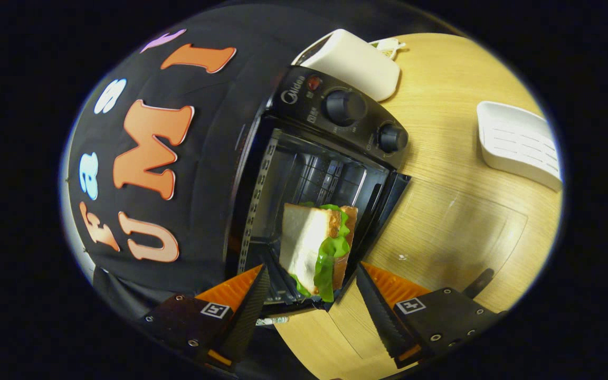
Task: Open the toaster oven, put the food inside, and close the toaster oven door.
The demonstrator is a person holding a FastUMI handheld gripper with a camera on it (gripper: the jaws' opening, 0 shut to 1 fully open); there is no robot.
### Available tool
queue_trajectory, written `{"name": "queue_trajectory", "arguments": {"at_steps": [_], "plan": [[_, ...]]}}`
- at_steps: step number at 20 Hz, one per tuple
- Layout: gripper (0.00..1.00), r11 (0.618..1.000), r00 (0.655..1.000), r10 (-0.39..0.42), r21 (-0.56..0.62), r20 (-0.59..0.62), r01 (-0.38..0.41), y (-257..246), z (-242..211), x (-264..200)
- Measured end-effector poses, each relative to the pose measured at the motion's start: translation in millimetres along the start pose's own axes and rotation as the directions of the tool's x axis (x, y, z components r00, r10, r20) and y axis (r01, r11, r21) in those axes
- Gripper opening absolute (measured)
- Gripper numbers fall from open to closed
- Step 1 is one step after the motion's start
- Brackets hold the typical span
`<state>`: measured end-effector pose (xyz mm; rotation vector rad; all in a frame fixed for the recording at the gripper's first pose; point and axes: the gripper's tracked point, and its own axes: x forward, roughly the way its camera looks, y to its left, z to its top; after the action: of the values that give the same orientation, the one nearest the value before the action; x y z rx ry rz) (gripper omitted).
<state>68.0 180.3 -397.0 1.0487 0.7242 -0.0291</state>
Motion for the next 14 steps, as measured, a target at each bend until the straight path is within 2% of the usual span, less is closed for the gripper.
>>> {"name": "queue_trajectory", "arguments": {"at_steps": [3, 5, 8, 11, 12, 14], "plan": [[0.98, 0.990, 0.999, 0.005, -0.143, -0.039, -0.011, -6.1, -8.0, -29.9], [0.98, 0.958, 0.997, -0.019, -0.285, -0.078, -0.004, -18.3, -17.0, -51.0], [0.98, 0.866, 0.991, -0.089, -0.498, -0.099, 0.028, -45.4, -28.6, -77.6], [0.98, 0.784, 0.980, -0.158, -0.618, -0.125, 0.048, -69.3, -40.6, -97.9], [0.98, 0.747, 0.977, -0.177, -0.662, -0.122, 0.053, -75.4, -42.3, -102.3], [0.98, 0.631, 0.969, -0.233, -0.771, -0.087, 0.082, -92.7, -43.0, -105.2]]}}
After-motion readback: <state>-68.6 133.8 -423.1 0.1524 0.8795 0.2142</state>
